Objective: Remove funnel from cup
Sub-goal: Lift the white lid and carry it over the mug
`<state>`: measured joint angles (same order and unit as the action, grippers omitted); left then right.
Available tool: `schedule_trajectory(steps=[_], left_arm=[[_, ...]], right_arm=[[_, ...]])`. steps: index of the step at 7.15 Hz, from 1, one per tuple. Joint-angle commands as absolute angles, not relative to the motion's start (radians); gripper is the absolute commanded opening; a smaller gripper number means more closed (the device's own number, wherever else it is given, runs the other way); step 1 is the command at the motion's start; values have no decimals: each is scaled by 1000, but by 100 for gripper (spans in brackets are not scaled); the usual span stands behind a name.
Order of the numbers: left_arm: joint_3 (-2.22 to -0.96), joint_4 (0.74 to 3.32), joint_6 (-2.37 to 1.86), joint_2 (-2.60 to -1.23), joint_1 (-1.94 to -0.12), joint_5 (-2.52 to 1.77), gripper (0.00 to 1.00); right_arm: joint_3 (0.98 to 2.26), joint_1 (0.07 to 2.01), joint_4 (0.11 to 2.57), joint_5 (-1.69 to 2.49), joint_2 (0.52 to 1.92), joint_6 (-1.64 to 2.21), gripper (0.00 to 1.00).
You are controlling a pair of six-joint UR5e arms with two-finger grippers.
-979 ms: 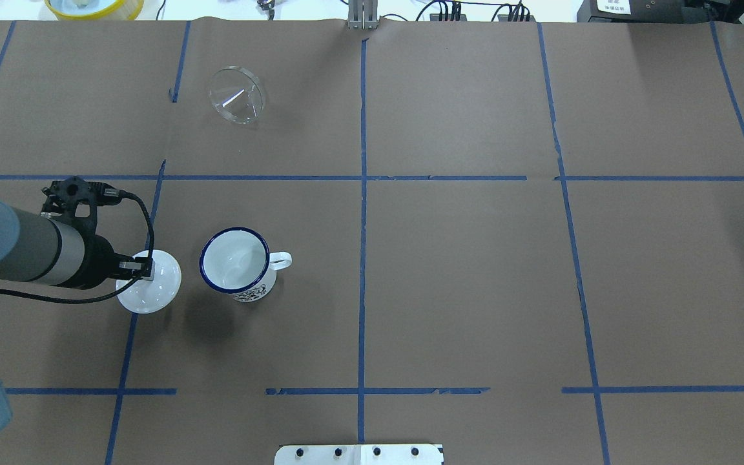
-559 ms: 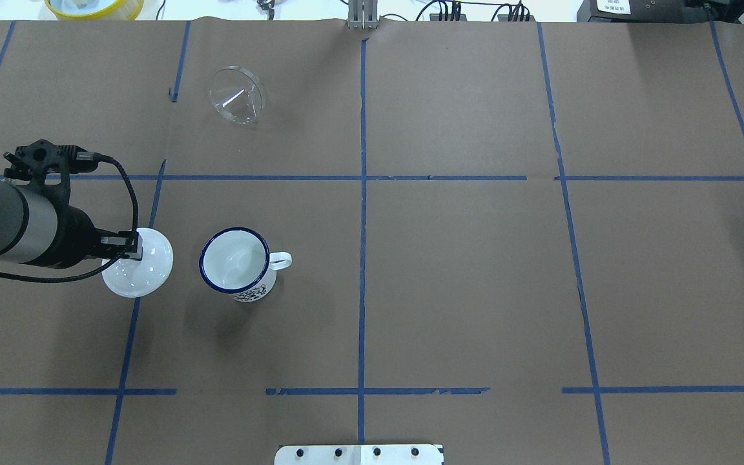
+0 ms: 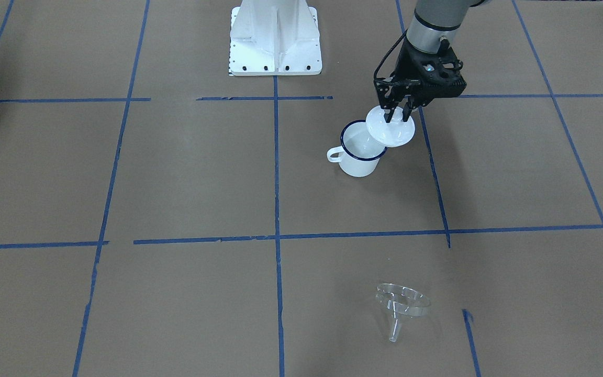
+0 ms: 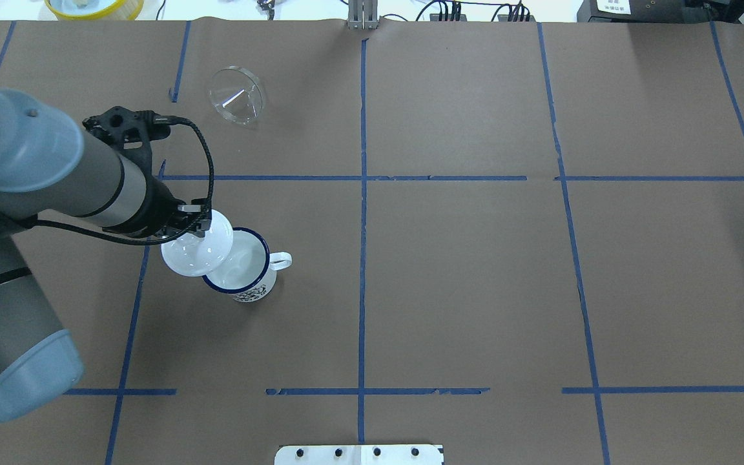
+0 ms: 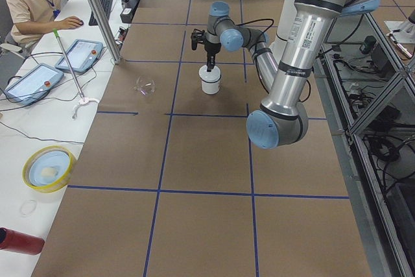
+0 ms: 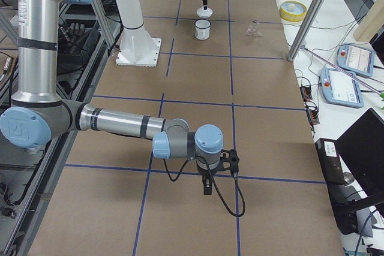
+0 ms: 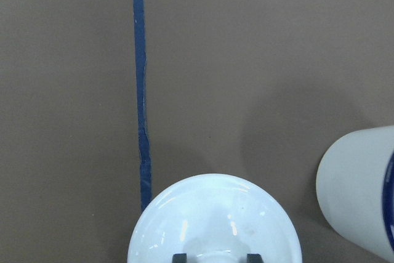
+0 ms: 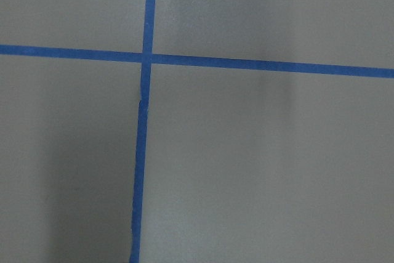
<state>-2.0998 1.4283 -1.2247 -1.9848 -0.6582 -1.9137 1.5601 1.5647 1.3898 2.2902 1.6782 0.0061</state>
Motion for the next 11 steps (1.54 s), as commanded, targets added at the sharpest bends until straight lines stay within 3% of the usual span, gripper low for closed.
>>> schedule_trajectory(steps=[1,11], left_arm=[[-2024,1424,-1239,-2043,-653,-1924,0],[-2002,1428,-1267,-2042,-595,-1921,0]], right_arm=[[1560,1565,1390,2290,1678,6,100],[1560,1565,1390,2290,1678,6,100]])
